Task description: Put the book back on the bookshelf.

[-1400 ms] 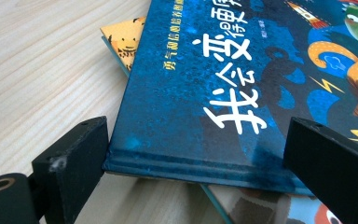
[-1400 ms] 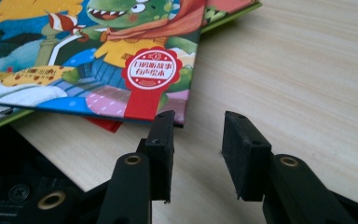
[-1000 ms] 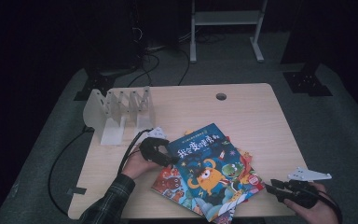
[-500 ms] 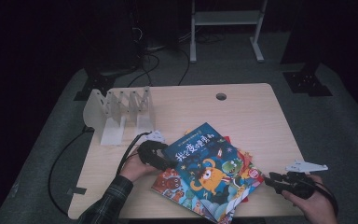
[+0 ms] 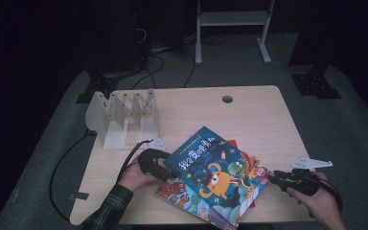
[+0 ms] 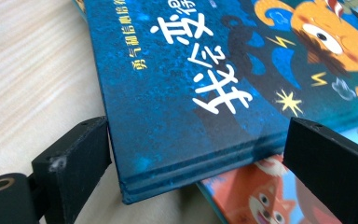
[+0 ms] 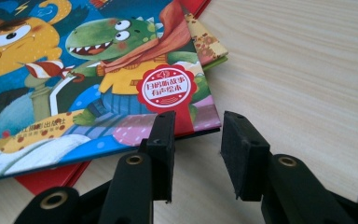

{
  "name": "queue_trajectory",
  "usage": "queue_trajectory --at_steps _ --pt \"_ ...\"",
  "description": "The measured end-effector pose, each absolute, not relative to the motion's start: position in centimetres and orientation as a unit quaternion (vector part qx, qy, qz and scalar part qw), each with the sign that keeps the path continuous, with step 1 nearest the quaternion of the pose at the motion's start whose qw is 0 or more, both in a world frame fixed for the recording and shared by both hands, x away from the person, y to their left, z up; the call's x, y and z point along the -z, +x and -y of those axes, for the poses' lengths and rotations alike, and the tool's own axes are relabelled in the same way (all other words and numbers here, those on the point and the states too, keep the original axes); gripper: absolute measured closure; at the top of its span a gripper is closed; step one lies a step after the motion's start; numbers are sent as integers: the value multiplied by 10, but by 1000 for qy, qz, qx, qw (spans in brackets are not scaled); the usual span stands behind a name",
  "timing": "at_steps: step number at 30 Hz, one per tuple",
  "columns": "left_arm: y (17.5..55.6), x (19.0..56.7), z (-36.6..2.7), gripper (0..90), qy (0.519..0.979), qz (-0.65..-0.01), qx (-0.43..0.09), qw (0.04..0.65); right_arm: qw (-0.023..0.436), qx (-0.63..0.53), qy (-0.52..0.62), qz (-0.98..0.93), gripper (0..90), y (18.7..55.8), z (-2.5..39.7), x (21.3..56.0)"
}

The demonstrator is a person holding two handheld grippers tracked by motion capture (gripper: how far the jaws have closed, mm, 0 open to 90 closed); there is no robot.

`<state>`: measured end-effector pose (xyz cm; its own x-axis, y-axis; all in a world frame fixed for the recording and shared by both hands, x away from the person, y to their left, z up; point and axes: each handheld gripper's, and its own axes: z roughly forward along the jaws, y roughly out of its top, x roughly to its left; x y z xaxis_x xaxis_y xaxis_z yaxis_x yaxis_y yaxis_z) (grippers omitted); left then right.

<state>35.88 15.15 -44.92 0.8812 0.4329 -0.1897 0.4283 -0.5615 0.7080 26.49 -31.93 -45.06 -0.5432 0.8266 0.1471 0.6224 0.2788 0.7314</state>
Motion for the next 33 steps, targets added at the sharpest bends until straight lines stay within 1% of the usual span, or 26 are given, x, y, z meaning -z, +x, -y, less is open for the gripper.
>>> queue_trajectory --at_steps 3,11,18,24,29,33 --pt "355 450 -153 65 885 -244 -1 397 125 -395 459 -786 640 269 319 450" --pt "347 450 -157 65 888 -243 3 389 125 -400 454 -786 634 281 319 450" --pt "345 451 -158 64 888 -246 4 388 114 -421 473 -766 520 291 324 451" --pt "344 450 -158 64 888 -247 3 388 107 -430 480 -757 460 296 318 453" --pt "344 450 -158 65 888 -247 3 387 95 -431 482 -757 436 297 314 458" --pt "344 450 -158 64 889 -246 4 386 99 -429 483 -757 433 298 311 458"
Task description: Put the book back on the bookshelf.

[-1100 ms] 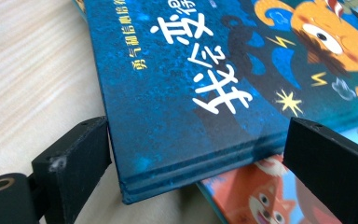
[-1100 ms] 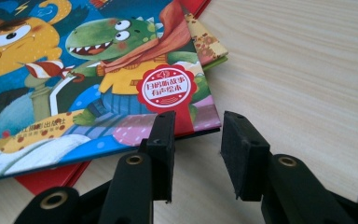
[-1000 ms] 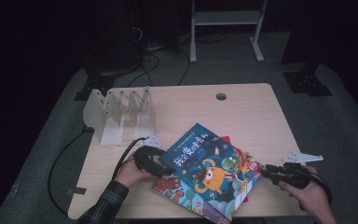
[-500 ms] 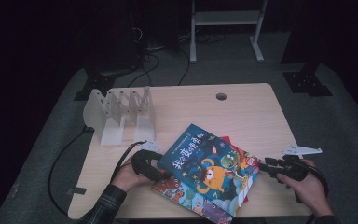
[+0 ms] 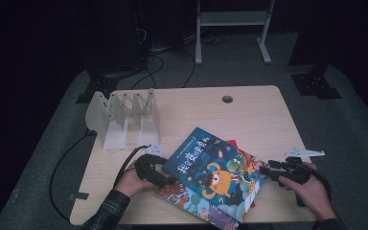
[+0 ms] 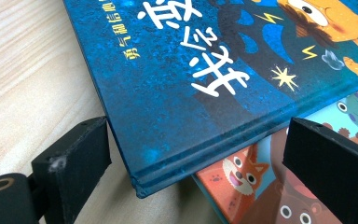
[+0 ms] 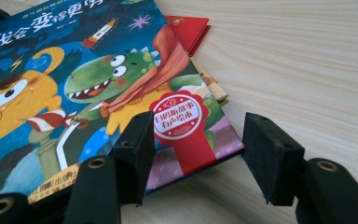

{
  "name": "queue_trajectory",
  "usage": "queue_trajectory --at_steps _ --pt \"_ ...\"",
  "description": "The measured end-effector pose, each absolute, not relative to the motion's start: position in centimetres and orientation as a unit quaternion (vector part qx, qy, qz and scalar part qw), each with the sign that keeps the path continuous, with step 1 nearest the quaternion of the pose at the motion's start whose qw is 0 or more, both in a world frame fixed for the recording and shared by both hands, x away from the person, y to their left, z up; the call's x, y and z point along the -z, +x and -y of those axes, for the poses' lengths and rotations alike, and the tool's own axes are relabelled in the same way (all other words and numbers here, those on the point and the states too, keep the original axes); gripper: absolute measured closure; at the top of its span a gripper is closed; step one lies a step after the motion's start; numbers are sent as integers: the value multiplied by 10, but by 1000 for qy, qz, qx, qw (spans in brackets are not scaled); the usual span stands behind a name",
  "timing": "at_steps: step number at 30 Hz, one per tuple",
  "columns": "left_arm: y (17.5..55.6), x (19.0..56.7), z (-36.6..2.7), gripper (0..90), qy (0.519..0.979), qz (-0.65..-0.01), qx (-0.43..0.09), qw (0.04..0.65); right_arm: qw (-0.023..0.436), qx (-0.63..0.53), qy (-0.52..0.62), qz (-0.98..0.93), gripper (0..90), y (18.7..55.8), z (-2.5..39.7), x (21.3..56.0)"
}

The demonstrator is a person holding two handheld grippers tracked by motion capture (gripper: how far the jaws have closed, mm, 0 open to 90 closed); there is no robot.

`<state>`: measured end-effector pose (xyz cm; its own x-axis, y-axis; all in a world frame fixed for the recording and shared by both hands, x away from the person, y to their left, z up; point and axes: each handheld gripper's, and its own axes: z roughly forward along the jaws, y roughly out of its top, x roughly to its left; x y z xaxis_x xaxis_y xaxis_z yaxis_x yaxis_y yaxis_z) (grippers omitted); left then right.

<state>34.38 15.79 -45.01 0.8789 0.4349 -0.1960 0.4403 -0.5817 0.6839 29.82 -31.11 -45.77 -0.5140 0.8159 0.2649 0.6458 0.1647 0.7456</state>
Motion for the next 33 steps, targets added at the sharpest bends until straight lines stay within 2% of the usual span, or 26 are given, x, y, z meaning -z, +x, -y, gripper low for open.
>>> queue_trajectory --at_steps 13,33 --pt "335 452 -165 64 889 -252 12 383 104 -425 477 -762 431 311 302 457" --pt "331 451 -179 31 878 -275 -6 391 114 -418 460 -775 436 321 285 454"
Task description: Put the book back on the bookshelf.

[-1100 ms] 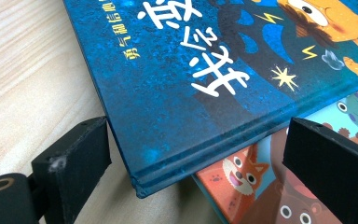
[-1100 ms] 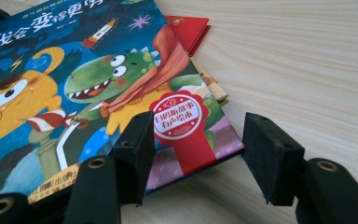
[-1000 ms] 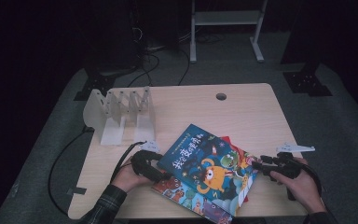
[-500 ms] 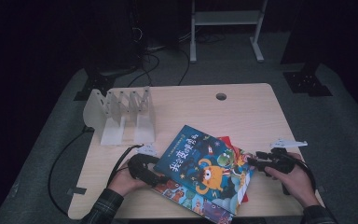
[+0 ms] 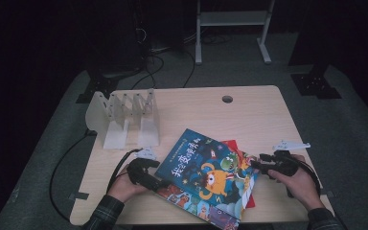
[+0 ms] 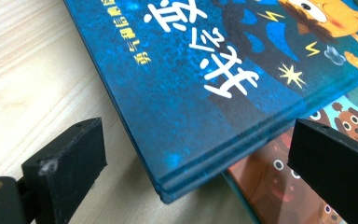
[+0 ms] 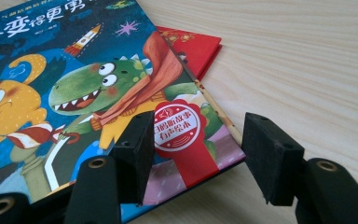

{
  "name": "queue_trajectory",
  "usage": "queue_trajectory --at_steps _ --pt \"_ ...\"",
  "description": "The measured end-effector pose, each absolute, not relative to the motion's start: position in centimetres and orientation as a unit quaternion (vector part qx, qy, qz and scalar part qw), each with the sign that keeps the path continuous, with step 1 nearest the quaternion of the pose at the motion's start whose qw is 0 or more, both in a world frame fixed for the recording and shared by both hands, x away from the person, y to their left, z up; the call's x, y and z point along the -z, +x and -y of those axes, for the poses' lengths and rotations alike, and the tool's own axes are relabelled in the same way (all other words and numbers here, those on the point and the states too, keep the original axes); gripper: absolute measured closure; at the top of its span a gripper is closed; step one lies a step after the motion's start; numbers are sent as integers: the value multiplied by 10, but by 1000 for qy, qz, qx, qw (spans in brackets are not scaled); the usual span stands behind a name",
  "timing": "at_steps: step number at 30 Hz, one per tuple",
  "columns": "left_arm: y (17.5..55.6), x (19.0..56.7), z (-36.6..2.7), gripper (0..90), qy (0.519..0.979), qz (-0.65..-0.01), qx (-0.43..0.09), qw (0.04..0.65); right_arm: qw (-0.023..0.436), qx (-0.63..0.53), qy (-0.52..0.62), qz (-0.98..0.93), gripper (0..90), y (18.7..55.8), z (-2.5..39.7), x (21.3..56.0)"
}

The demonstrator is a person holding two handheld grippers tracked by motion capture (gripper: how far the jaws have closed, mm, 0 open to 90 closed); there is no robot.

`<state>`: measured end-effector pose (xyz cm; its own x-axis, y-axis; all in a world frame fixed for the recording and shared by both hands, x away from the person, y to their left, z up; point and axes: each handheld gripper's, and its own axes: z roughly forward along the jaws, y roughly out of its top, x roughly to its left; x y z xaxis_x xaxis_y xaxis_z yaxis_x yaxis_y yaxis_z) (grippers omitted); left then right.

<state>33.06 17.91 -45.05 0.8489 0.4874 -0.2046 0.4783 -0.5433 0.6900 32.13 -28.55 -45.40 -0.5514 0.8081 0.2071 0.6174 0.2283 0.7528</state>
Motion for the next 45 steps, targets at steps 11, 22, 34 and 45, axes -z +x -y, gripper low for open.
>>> queue_trajectory --at_steps 11,22,34,45 --pt "333 449 -187 12 870 -292 -16 396 116 -413 445 -786 435 328 272 452" --pt "327 447 -189 11 871 -283 -6 401 121 -408 430 -796 434 333 259 451" --pt "315 446 -194 11 870 -285 -7 402 125 -408 410 -806 442 344 238 450" --pt "308 446 -197 11 871 -285 -10 400 128 -403 431 -797 416 327 261 450"
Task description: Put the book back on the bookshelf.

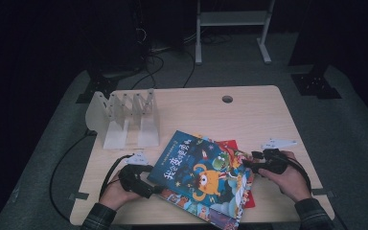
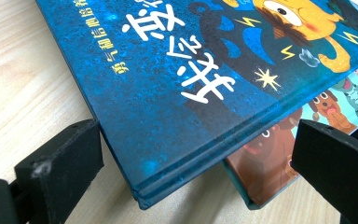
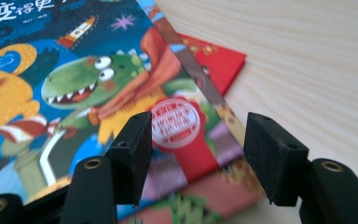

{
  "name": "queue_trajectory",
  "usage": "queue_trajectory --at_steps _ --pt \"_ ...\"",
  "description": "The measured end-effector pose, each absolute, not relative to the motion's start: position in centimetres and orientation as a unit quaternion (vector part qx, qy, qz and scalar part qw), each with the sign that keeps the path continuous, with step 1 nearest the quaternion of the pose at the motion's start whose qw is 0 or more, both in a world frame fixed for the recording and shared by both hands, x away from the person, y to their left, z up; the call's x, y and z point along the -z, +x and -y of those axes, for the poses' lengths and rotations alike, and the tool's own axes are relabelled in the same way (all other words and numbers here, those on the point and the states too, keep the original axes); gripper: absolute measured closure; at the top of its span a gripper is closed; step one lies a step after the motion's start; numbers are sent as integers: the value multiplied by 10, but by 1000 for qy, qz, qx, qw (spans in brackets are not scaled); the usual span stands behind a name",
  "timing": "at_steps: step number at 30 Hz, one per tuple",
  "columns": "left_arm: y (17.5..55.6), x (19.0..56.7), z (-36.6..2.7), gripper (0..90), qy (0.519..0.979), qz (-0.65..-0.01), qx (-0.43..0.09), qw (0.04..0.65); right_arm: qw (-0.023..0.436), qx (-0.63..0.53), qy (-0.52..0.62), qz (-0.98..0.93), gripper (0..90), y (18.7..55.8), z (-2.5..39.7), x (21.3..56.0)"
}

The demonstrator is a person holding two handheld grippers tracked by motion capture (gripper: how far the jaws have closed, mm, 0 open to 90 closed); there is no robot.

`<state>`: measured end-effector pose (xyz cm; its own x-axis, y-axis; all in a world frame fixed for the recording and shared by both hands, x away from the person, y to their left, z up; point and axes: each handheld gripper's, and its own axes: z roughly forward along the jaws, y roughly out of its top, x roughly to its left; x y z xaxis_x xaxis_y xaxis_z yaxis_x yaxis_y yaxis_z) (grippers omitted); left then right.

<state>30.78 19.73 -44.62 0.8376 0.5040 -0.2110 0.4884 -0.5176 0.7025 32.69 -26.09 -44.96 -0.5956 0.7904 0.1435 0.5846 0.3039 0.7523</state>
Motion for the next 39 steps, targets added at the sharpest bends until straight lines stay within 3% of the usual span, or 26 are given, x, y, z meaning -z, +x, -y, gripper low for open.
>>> queue_trajectory --at_steps 6,26,39 --pt "308 445 -196 11 871 -285 -9 400 109 -413 438 -791 416 322 265 452" --pt "312 452 -197 3 869 -297 8 396 110 -410 427 -798 405 342 248 451" --pt "320 450 -209 0 848 -328 -10 417 102 -415 408 -807 405 342 237 452"
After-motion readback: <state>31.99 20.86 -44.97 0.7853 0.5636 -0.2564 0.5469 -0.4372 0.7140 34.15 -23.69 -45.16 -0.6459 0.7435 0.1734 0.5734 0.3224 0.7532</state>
